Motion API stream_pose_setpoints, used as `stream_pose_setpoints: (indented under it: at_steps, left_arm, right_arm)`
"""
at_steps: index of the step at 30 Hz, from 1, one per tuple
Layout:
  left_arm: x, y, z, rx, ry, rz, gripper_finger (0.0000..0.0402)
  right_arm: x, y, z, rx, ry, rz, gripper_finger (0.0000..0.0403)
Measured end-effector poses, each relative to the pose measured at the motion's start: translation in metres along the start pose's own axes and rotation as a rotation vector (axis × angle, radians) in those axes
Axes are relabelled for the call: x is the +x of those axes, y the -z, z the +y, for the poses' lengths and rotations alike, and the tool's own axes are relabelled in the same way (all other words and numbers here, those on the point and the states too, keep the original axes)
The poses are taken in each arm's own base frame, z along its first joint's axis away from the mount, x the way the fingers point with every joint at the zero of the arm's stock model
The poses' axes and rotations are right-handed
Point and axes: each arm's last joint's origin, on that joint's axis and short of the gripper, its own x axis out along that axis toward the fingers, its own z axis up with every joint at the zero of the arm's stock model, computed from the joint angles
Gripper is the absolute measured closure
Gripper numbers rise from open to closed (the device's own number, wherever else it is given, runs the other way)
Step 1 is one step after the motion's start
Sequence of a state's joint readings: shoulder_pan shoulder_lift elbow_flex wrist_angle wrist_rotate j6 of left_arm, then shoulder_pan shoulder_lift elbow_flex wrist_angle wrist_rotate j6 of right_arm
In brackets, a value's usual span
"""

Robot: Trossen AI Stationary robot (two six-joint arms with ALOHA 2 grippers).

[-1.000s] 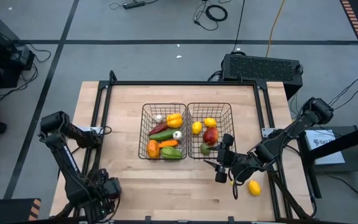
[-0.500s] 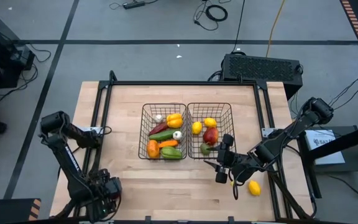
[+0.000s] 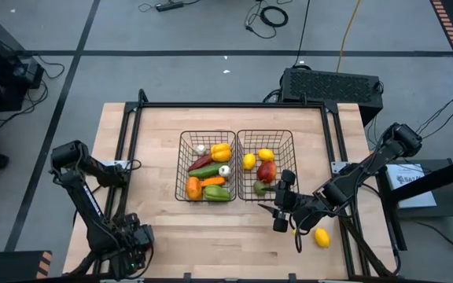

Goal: Sort produce into baskets
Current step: Put the red apple into the right black wire basket

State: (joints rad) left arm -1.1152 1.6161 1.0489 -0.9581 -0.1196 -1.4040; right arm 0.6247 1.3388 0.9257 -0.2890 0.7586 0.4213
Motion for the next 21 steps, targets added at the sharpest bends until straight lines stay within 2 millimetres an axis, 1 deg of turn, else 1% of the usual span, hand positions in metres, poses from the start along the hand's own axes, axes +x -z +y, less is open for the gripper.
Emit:
stream_pose_setpoints:
  at_steps: [5,14,18,21]
  left_arm:
    - [0.0,0.0,0.0,0.003,-0.003,-0.011,0.0062]
    - [-0.001,-0.001,0.0,0.004,-0.001,-0.014,0.0064]
    - [-0.008,-0.005,0.003,-0.01,0.024,-0.041,0.0064]
    - [-0.022,-0.013,0.004,-0.023,0.061,-0.117,0.0064]
  right_arm:
    - [0.0,0.0,0.0,0.0,-0.001,0.0,0.0181]
    - [0.0,0.0,0.0,0.0,-0.001,0.0,0.0181]
    - [0.0,0.0,0.0,0.0,-0.001,0.0,0.0181]
    - [0.0,0.0,0.0,0.0,-0.001,0.0,0.0181]
